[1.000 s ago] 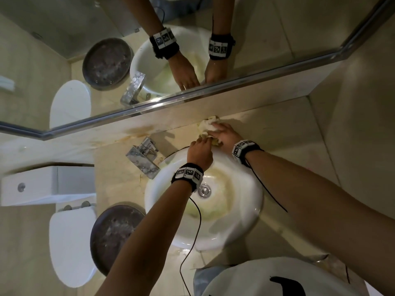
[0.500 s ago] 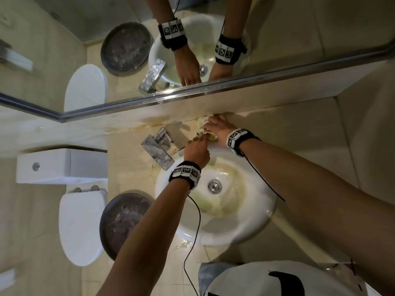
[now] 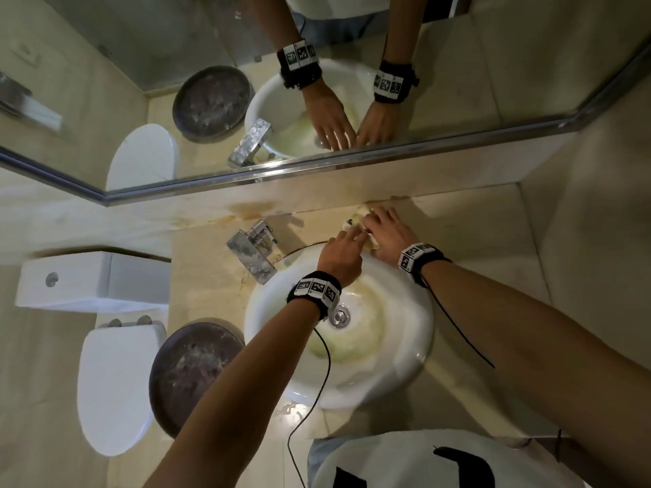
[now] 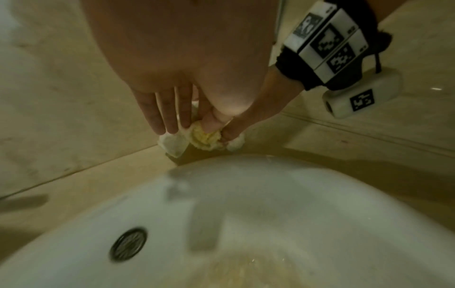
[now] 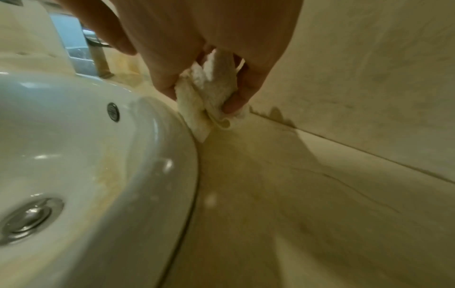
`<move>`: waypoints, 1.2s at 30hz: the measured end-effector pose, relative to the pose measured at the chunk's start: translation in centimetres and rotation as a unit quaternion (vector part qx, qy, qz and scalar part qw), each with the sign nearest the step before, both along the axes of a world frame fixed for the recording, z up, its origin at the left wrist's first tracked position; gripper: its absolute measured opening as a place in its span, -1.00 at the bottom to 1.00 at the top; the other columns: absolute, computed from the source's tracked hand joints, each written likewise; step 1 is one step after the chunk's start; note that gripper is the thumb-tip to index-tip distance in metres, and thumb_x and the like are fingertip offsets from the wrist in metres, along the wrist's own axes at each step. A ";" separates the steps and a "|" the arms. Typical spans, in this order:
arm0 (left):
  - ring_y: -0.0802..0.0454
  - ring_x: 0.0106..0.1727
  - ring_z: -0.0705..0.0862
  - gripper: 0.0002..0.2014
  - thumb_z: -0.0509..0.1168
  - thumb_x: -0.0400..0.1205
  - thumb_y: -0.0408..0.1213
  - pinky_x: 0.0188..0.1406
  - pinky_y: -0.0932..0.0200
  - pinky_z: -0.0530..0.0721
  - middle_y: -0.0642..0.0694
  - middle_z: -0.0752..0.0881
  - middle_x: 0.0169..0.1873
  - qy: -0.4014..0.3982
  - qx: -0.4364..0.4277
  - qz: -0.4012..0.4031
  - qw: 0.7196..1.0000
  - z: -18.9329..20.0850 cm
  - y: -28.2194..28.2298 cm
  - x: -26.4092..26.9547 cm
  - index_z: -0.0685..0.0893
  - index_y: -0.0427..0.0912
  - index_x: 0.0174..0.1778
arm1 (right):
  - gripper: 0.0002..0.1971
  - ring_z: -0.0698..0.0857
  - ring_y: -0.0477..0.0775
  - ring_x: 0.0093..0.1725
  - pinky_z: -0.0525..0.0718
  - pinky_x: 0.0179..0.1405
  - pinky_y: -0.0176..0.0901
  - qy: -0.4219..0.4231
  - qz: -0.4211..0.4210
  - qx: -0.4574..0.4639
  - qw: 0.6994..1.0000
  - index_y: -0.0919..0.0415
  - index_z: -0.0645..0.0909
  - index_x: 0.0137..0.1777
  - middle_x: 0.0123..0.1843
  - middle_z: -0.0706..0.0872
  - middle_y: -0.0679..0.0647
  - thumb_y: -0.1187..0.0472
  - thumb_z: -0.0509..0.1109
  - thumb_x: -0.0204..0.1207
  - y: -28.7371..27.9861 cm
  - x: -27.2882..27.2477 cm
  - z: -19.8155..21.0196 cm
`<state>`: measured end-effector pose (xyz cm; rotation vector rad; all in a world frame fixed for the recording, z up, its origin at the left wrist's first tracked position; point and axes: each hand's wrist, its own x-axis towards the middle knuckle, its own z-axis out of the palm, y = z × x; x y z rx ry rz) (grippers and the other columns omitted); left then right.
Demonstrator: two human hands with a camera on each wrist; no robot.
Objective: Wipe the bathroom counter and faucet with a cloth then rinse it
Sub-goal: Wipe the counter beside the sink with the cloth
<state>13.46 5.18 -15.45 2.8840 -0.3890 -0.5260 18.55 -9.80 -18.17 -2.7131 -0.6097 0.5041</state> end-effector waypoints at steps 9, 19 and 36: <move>-0.16 0.57 0.39 -0.30 0.21 0.58 -0.39 0.37 -0.09 0.54 -0.09 0.16 0.73 -0.021 -0.004 -0.117 0.993 1.6 -11.8 1.4 0.22 -0.06 0.69 | -0.40 0.47 0.24 0.33 0.64 0.09 0.08 -0.070 -0.217 0.023 0.973 0.18 0.39 0.44 0.36 0.48 0.19 0.11 0.52 0.43 -12.2 -2.6 1.5; -0.15 0.69 0.21 -0.25 0.20 0.69 -0.30 0.53 -0.12 0.42 -0.11 0.05 0.75 0.089 0.074 -0.149 0.982 -0.4 -16.0 2.6 -0.02 -0.11 0.76 | -0.26 0.42 0.35 0.49 0.60 0.37 0.17 0.058 -0.329 -0.014 0.942 0.02 0.17 0.70 0.57 0.32 0.27 0.14 0.44 0.59 -17.4 -3.1 -2.2; -0.07 0.74 0.12 -0.17 0.22 0.62 -0.33 0.60 -0.02 0.32 0.02 0.10 0.75 0.073 0.051 -0.142 0.986 -3.4 -9.2 5.2 -0.01 0.18 0.75 | -0.40 0.50 0.31 0.34 0.61 0.32 0.04 0.043 -0.220 0.034 0.974 -0.08 0.47 0.60 0.65 0.42 0.10 0.24 0.40 0.55 -13.0 -1.0 -3.4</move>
